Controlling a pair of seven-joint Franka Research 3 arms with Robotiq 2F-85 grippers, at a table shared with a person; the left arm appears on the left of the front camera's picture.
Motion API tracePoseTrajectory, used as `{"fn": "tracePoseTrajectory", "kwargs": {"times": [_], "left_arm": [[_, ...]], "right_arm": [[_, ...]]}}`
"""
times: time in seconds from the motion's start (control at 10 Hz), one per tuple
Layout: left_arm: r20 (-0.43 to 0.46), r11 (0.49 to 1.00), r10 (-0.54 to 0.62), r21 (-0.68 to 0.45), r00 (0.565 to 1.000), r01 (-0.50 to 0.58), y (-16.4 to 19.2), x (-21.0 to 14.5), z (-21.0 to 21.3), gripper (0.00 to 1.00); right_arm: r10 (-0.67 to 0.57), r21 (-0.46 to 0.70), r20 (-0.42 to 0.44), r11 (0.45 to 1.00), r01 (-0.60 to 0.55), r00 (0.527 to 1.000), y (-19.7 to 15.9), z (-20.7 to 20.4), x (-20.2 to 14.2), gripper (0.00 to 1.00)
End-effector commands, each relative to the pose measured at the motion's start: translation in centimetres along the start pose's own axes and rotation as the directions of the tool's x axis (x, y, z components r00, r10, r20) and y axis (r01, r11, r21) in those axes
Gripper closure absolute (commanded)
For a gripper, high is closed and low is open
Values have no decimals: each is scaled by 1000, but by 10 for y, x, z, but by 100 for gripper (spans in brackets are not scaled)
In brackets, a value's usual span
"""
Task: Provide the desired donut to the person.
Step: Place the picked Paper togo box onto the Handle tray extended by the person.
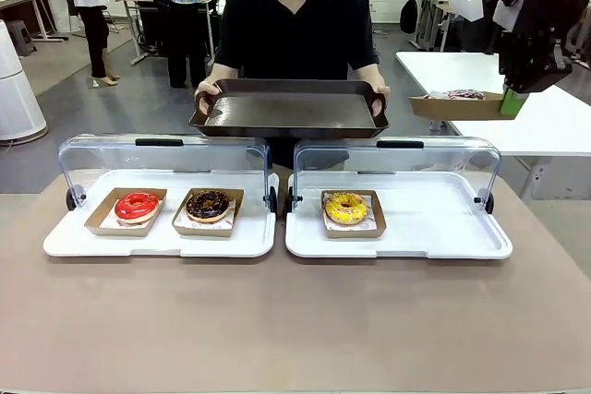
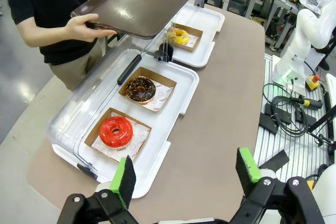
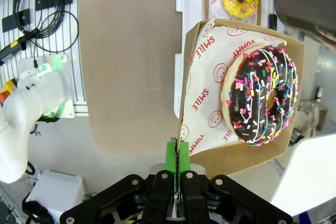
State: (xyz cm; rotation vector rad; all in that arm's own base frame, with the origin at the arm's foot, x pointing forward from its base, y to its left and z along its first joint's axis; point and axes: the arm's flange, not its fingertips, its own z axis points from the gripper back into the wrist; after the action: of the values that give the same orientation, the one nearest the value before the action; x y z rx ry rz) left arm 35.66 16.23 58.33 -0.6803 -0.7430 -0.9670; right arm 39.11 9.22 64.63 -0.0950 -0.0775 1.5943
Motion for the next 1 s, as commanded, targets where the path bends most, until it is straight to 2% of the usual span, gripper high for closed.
{"fn": "tracePoseTrajectory", "kwargs": {"times": [0.0,0.6,0.9], "left_arm": [[16,1000,-8,-4,1000,8,-1,0,2,0],[16,1000,-8,-4,1000,8,-1,0,2,0],[16,1000,-8,-4,1000,8,-1,0,2,0]], "right_arm": [[-6,4,-1,1000,6,1000,3,-1,-1,100],[0,0,0,1000,0,1000,0,0,0,98],[55,-65,-44,996,-57,998,-20,29,71,98]]}}
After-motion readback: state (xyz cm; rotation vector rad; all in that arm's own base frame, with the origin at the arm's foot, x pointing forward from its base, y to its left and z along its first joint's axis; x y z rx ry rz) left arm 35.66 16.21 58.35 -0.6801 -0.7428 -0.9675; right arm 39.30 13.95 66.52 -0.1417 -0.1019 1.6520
